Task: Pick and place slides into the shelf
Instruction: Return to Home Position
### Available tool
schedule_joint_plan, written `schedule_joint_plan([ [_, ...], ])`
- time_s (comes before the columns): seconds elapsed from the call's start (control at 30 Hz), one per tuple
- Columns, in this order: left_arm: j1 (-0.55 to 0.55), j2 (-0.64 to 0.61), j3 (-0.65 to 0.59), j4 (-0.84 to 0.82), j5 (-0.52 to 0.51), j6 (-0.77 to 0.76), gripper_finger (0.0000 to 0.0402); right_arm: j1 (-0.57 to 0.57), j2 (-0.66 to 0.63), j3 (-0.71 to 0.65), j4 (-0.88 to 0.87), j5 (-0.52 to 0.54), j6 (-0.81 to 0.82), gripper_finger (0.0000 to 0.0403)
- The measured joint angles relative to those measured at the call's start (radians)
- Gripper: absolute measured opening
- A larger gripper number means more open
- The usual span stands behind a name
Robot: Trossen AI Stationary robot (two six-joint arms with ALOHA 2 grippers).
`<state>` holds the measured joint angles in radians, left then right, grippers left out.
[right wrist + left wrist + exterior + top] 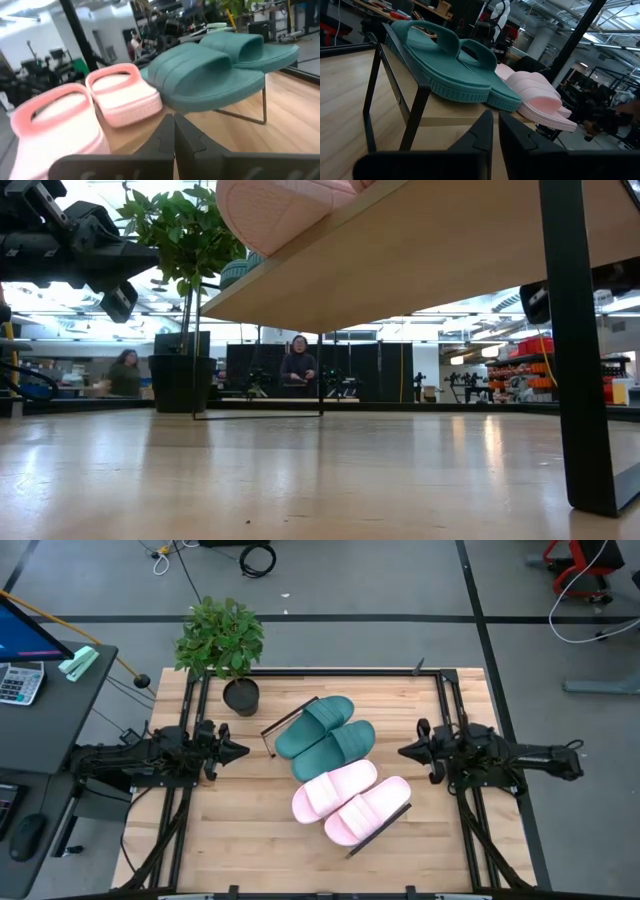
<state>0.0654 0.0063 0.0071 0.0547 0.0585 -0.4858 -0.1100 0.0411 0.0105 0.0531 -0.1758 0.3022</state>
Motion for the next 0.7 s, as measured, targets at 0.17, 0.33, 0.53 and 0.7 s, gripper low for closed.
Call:
schedule_joint_plan([
  [0.17,0.000,0.000,0.000,0.000,0.000,0.000,0.0034,0.021,0.043,0.000,-0.003,0.013,-0.069,0.0000],
  [0.33,0.000,0.000,0.000,0.000,0.000,0.000,0.0024,0.021,0.069,0.000,-0.003,0.013,-0.178,0.0000],
  [0.53,0.000,0.000,0.000,0.000,-0.001,0.000,0.0019,0.021,0.071,0.000,-0.005,0.039,-0.193,0.0003],
  [0.7,0.000,0.000,0.000,0.000,-0.001,0.000,0.0022,0.021,0.071,0.000,-0.006,0.044,-0.172,0.0010],
])
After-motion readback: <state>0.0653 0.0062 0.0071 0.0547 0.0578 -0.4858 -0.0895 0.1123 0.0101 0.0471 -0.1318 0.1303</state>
